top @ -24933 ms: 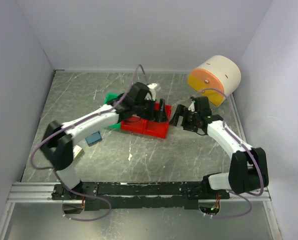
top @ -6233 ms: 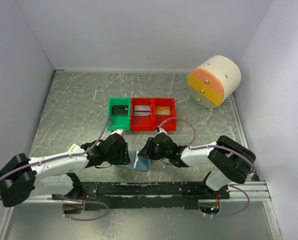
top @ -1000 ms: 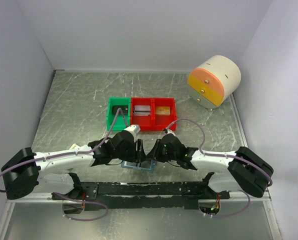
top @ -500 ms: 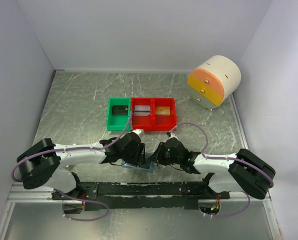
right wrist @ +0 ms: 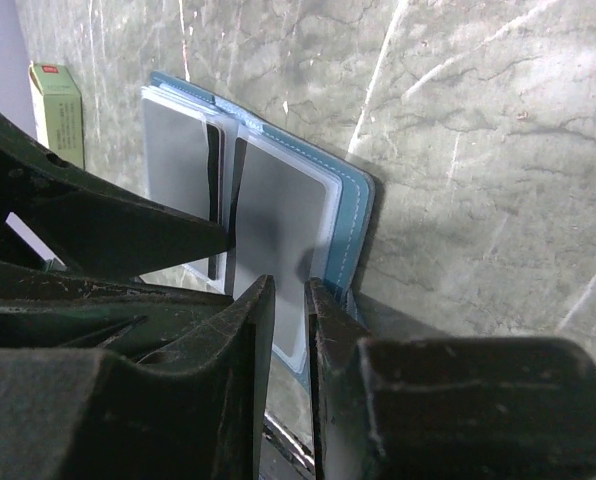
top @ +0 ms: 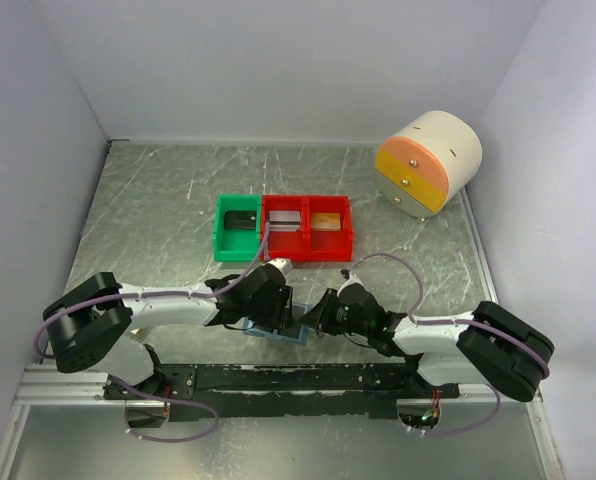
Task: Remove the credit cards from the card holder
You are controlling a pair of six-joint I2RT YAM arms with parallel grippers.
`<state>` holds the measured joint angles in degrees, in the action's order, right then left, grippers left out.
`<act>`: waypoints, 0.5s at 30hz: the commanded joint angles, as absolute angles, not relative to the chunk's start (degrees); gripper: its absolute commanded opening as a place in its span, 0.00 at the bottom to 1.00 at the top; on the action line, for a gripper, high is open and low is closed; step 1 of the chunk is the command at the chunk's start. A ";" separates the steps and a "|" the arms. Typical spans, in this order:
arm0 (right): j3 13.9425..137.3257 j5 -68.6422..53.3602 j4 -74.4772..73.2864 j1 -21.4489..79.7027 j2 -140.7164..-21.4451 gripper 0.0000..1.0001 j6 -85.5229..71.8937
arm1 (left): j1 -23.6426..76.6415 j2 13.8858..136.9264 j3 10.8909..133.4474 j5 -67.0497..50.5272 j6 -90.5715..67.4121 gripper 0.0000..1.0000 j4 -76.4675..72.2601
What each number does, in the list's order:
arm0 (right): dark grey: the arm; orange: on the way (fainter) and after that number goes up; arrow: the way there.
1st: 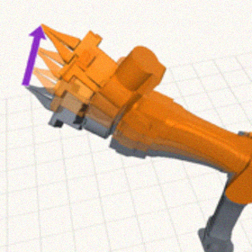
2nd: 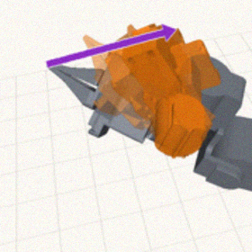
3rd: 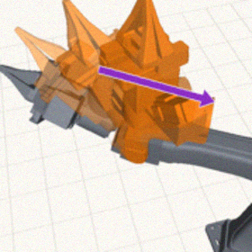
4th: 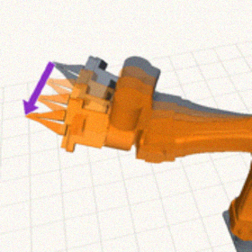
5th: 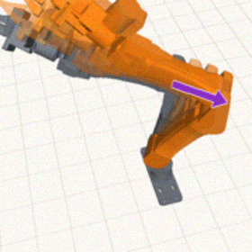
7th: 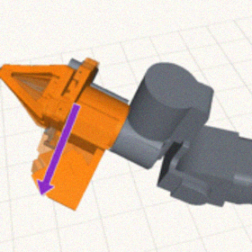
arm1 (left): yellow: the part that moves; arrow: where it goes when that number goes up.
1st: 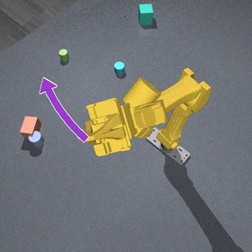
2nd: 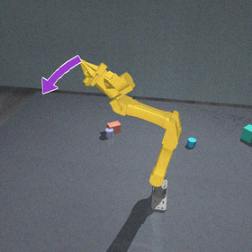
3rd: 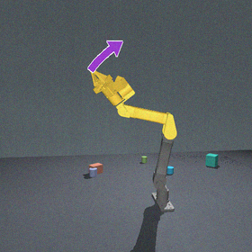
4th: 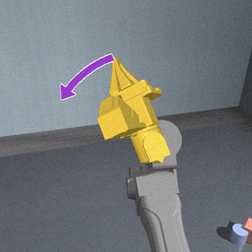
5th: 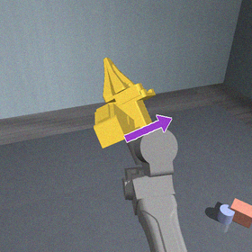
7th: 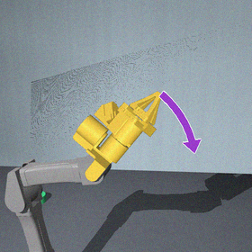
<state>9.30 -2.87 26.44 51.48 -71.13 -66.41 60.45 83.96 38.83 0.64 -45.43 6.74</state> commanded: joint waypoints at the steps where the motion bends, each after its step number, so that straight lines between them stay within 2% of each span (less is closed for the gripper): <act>1: 5.59 -2.49 19.17 51.88 -72.88 0.20 -65.34 | 60.56 85.91 38.95 1.52 -45.64 0.58 7.52; 9: 6.30 -2.07 19.08 51.87 -76.58 0.18 -65.65 | 60.43 87.20 38.49 5.13 -46.45 0.57 10.66; 15: 5.85 -2.65 21.20 51.93 -78.01 0.17 -65.90 | 60.27 87.42 37.36 1.97 -47.88 0.48 7.13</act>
<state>8.16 -3.42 31.73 51.48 -74.41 -67.96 60.42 85.78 38.98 2.00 -47.11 6.28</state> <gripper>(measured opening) 0.171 0.516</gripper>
